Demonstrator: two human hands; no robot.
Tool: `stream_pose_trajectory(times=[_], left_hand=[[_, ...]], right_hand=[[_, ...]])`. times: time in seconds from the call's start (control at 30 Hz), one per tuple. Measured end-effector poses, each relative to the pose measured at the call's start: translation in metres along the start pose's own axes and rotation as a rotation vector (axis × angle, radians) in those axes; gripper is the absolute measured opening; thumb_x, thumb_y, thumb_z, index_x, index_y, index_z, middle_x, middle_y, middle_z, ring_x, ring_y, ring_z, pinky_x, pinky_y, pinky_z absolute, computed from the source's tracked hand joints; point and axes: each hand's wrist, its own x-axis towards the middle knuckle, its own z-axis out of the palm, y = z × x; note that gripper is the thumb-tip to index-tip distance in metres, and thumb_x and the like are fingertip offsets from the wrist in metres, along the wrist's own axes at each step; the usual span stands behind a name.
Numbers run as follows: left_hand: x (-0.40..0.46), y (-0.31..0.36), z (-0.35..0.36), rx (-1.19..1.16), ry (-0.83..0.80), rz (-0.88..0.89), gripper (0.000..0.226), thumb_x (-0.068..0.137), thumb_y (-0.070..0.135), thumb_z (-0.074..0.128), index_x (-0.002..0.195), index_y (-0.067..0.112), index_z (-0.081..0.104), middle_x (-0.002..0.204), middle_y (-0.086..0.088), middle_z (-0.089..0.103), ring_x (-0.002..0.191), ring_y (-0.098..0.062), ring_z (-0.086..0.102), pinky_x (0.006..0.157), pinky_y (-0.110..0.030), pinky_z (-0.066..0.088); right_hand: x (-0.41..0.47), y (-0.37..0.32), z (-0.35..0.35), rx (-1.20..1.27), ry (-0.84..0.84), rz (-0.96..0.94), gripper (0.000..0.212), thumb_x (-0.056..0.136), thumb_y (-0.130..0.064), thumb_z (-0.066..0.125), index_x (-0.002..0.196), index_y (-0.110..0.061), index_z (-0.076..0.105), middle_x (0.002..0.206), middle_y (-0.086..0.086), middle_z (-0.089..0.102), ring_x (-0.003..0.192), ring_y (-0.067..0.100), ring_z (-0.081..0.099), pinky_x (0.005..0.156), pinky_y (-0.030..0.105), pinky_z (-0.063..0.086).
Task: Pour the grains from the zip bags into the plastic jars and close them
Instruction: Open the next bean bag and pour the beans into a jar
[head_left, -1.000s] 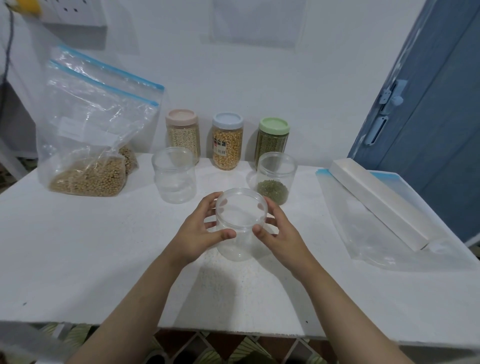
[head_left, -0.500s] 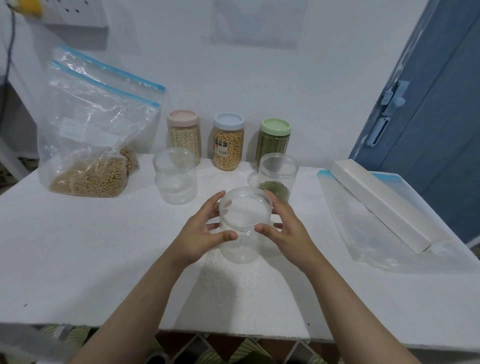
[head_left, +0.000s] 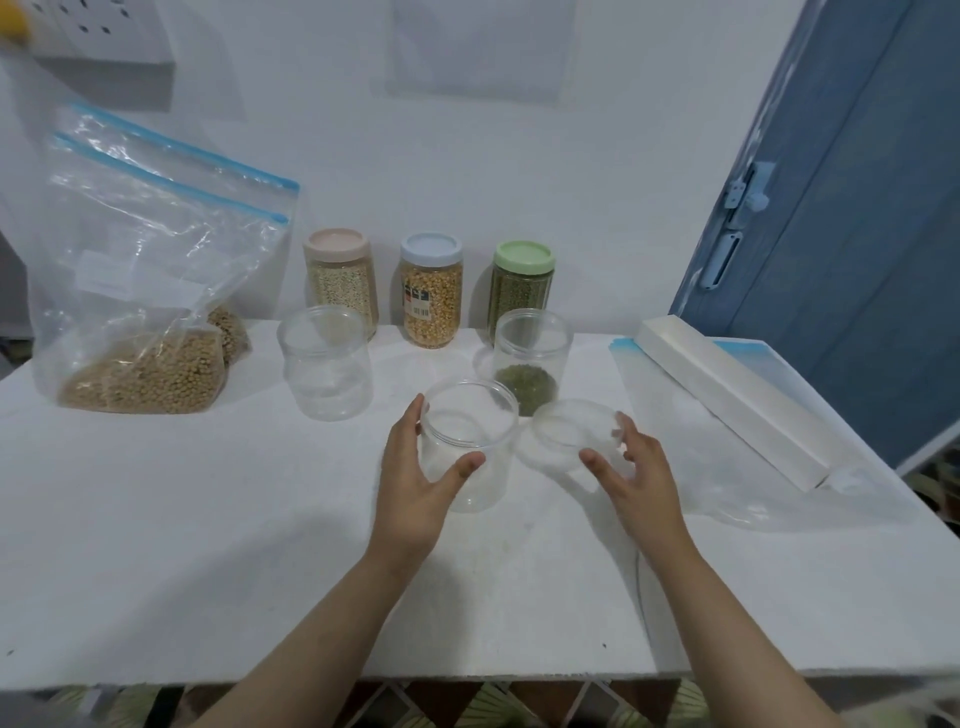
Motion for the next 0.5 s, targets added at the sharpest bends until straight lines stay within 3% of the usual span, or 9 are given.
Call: stream_pose_trajectory(times=[0.17, 0.3, 0.43, 0.5], left_hand=[[0.004, 0.003, 0.011, 0.034, 0.105, -0.024, 0.096, 0.070, 0.062, 0.069, 0.151, 0.035, 0.026, 0.145, 0.021, 0.033, 0.138, -0.011, 0.036, 0.117, -0.043, 0.032], [0.008, 0.007, 0.016, 0.055, 0.143, -0.040, 0.096, 0.071, 0.063, 0.067, 0.152, 0.034, 0.024, 0.144, 0.022, 0.030, 0.140, -0.012, 0.033, 0.118, -0.043, 0.031], [0.009, 0.009, 0.018, 0.048, 0.152, -0.068, 0.099, 0.069, 0.064, 0.067, 0.152, 0.034, 0.023, 0.142, 0.025, 0.028, 0.140, -0.010, 0.031, 0.118, -0.043, 0.031], [0.008, 0.009, 0.019, 0.039, 0.144, -0.063, 0.099, 0.071, 0.063, 0.067, 0.153, 0.035, 0.021, 0.145, 0.025, 0.026, 0.142, -0.007, 0.028, 0.120, -0.043, 0.028]], right_hand=[[0.004, 0.012, 0.017, -0.377, -0.038, 0.051, 0.084, 0.077, -0.072, 0.063, 0.148, -0.035, 0.039, 0.138, -0.002, 0.046, 0.130, 0.025, 0.035, 0.108, 0.042, 0.025], [-0.001, 0.009, 0.025, -0.575, -0.026, 0.006, 0.074, 0.076, -0.076, 0.060, 0.134, -0.032, 0.050, 0.135, -0.004, 0.042, 0.124, 0.023, 0.032, 0.102, 0.038, 0.023], [-0.002, 0.009, 0.023, -0.587, -0.050, -0.012, 0.077, 0.076, -0.076, 0.060, 0.136, -0.030, 0.047, 0.135, -0.003, 0.040, 0.124, 0.023, 0.032, 0.103, 0.038, 0.023], [-0.004, 0.008, 0.020, -0.480, -0.063, 0.000, 0.081, 0.078, -0.072, 0.062, 0.144, -0.030, 0.041, 0.141, -0.002, 0.037, 0.129, 0.024, 0.031, 0.106, 0.040, 0.022]])
